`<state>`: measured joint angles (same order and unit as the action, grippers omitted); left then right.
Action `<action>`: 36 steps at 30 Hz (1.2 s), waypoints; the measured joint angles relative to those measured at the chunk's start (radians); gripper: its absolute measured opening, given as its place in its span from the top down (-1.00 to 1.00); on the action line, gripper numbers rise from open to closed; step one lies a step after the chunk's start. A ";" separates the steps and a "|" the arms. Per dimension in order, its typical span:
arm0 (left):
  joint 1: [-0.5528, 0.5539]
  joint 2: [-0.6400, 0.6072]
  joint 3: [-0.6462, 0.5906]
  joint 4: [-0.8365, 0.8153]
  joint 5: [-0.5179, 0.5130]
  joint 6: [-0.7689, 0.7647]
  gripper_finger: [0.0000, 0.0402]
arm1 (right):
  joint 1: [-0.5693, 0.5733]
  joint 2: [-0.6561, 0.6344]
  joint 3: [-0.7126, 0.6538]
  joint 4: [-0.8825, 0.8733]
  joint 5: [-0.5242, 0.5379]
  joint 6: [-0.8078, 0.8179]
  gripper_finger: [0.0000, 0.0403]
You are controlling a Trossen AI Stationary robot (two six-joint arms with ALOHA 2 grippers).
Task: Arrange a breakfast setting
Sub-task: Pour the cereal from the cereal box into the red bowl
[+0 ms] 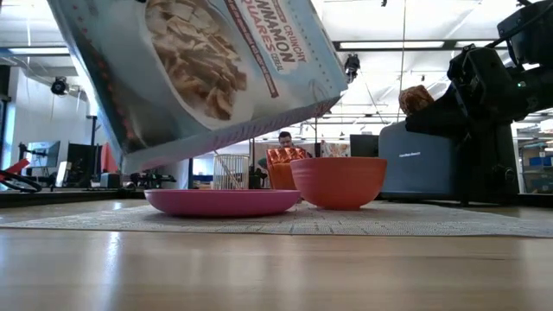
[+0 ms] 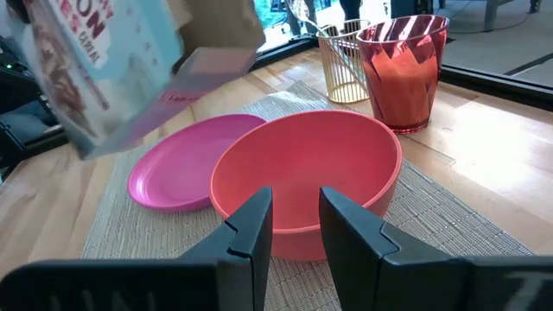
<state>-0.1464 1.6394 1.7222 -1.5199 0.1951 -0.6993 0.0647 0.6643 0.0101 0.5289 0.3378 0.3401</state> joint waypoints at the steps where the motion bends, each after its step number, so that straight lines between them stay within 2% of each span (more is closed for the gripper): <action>1: 0.008 0.000 0.000 0.002 0.023 0.006 0.09 | 0.000 0.000 0.000 0.000 0.000 0.000 0.57; 11: 0.092 0.000 0.000 0.020 0.153 0.010 0.09 | 0.000 0.000 0.000 0.000 0.000 0.000 0.57; 20: 0.165 0.030 -0.001 0.040 0.324 0.002 0.09 | 0.000 0.000 0.000 0.000 0.000 0.000 0.57; 30: 0.215 0.038 -0.001 0.046 0.384 -0.007 0.09 | 0.000 0.000 0.000 0.000 0.000 0.000 0.57; 36: 0.233 0.039 -0.001 0.063 0.461 -0.032 0.09 | 0.000 0.000 0.000 0.000 0.000 0.000 0.57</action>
<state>0.0868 1.6779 1.7214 -1.4570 0.6559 -0.7311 0.0647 0.6643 0.0101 0.5289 0.3378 0.3401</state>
